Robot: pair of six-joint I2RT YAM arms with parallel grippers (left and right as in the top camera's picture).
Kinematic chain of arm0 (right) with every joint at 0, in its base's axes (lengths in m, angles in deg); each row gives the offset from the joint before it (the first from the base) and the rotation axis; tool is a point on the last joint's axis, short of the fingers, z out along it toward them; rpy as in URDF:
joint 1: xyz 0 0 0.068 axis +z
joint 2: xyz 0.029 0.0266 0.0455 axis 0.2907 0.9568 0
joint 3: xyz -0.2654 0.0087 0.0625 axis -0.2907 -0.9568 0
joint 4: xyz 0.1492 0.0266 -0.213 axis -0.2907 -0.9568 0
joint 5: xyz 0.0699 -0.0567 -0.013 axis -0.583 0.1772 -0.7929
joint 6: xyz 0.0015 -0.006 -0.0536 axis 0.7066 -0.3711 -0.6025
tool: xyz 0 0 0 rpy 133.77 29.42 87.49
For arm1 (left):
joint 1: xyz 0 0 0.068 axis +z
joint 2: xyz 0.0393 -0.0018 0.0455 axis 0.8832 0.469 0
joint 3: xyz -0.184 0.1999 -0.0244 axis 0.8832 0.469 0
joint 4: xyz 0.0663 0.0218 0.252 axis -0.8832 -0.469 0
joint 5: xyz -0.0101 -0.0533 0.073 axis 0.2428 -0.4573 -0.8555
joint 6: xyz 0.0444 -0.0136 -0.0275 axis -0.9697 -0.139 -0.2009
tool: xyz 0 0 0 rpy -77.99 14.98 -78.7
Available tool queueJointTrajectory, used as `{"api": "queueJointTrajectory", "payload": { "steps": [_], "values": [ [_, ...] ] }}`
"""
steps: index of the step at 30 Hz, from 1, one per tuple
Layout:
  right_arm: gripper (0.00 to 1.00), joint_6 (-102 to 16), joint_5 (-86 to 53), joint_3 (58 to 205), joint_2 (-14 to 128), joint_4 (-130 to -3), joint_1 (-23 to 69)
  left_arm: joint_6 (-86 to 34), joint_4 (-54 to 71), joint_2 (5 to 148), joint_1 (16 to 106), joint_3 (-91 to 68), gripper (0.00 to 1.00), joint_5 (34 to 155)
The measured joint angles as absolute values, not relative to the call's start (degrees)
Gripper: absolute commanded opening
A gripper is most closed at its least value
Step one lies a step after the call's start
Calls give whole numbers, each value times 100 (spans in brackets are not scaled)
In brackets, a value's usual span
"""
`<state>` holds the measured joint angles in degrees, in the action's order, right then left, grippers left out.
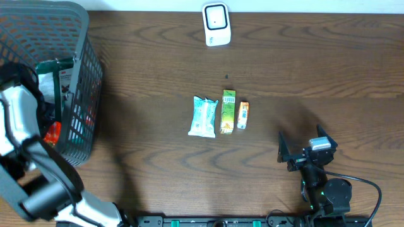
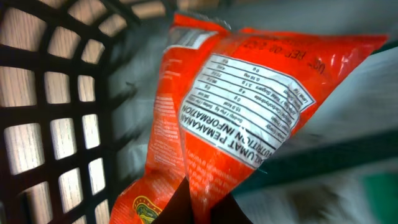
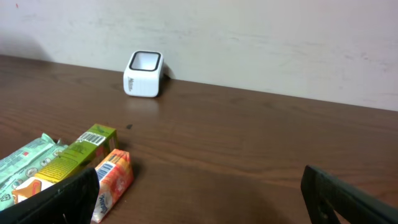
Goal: Scan the item barcode
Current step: 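Release the pack and reach the left gripper back into the basket, then grasp the red sweets bag in the basket with the left gripper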
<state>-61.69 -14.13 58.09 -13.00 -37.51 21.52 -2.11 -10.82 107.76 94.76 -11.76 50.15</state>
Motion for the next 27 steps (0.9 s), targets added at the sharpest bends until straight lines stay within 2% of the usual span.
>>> {"api": "queueJointTrajectory", "payload": {
  "steps": [13,18,25,27],
  "values": [
    [99,-6169,-1413,5809,-1300,-3751,2152,-429,-298,8063,9295,-1165,8,5052],
    [99,-6169,-1413,5809,-1300,-3749,2152,-576,-261,6938,8615,-1165,8,5050],
    [99,-6169,-1413,5809,-1300,-3749,2152,-825,-285,5891,7148,-1165,8,4956],
    [99,-6169,-1413,5809,-1300,-3749,2152,-853,-293,5814,6934,-1168,16,4866]
  ]
}}
